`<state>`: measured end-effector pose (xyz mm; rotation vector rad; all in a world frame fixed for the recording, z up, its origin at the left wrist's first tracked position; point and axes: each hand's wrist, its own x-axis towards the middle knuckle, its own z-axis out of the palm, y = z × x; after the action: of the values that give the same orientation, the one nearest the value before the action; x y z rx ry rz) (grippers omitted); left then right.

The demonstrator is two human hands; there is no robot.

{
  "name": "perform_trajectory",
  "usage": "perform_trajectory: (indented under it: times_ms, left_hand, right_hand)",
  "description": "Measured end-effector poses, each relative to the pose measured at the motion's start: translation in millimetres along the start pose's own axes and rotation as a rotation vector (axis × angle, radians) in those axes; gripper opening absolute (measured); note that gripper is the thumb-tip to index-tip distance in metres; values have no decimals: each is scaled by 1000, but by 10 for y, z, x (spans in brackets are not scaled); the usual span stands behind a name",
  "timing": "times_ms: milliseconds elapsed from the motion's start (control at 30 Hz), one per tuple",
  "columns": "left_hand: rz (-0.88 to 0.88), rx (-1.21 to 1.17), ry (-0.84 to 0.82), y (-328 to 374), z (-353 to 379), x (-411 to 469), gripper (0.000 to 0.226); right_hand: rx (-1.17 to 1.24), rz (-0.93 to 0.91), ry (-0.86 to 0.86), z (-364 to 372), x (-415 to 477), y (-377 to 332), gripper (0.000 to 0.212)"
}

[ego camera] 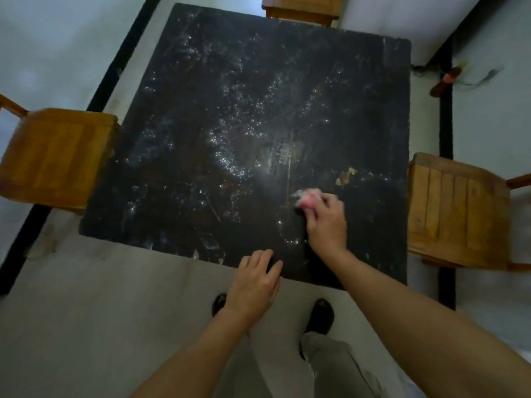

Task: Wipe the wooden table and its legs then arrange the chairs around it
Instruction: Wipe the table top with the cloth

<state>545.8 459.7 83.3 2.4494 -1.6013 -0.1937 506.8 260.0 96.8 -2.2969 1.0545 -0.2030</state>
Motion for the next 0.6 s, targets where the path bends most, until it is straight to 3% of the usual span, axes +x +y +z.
perform_trajectory:
  times_ms: [67,133,200,300,367,400,467,533,600]
  left_hand:
    - [87,-12,-12,-218,-67,-70,30]
    - [118,-17,-5,-503,-188,-119,28]
    - [110,-21,-3,-827,-308,-149,26]
    - [78,13,-6,-1295,-415,-251,31]
    - [67,39,-8,-1522,-434,-309,41]
    - [72,46,-6,-1600,-428,-327,44]
    - [84,58,-6,-1677,-399,-341,45]
    - [86,63,5,-1695,-388,-313,44]
    - [94,63,-1,-1693,-391,-309,45]
  right_hand:
    - [14,-216,-176,179,-7,-290,14]
    - [30,-264,-254,96,134,-413,12]
    - [8,-110,-131,-138,277,-329,14]
    - [-78,292,125,-456,228,-87,18]
    - [-117,521,194,-284,132,-161,13]
    - [-124,534,210,-83,88,-286,13]
    - [-95,321,175,401,10,-618,14]
    - [-58,29,-1,717,-59,-943,15]
    - [-37,-124,-132,716,-103,-1039,17]
